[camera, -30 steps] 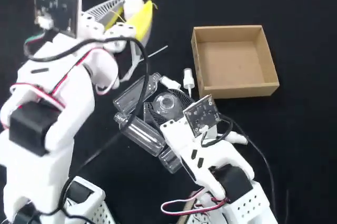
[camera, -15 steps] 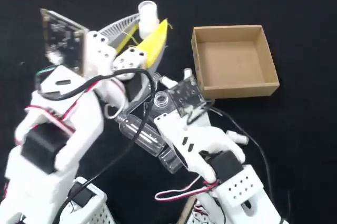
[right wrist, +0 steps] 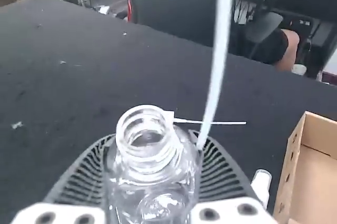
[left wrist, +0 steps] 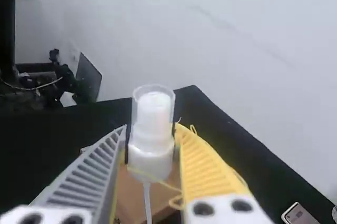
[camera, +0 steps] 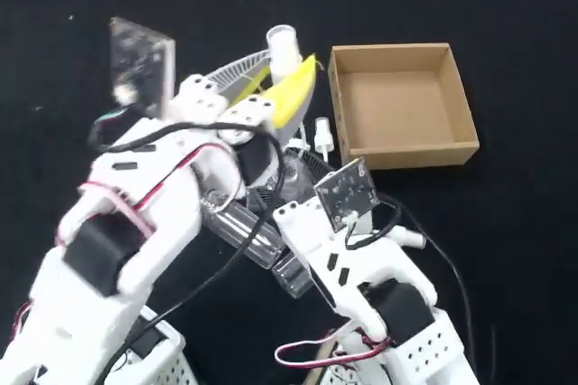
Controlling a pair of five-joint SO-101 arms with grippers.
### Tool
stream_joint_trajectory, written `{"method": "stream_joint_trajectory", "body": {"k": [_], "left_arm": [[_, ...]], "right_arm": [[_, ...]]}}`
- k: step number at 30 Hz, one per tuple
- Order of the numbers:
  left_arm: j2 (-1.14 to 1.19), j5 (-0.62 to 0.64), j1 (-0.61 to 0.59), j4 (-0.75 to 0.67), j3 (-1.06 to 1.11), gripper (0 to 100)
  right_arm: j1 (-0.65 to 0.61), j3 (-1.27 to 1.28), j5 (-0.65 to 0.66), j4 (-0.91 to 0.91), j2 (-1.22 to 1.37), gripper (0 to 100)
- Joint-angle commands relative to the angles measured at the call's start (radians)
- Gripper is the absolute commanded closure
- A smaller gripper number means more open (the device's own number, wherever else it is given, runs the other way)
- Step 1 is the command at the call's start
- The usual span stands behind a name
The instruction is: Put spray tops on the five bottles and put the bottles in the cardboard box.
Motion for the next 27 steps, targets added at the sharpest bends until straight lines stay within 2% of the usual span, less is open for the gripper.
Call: {"method": "stream_joint_trajectory", "body": {"k": [1, 6, 13, 27], "left_arm": [[-0.094, 0.012, 0.002, 0.068, -0.108, 97], [-0.186, 0.012, -0.059, 0.071, -0.076, 97], [-0.183, 0.012, -0.051, 0.052, -0.065, 97], [-0.183, 0.020, -0.028, -0.051, 0.093, 97]], "right_arm": [[0.025, -0.002, 0.000, -0.041, 0.002, 98.8], [0.025, -0.005, 0.000, -0.094, 0.074, 98.8], [0.025, -0.008, 0.000, -0.123, 0.120, 98.8], [0.034, -0.030, -0.003, -0.117, 0.120, 98.8]]}}
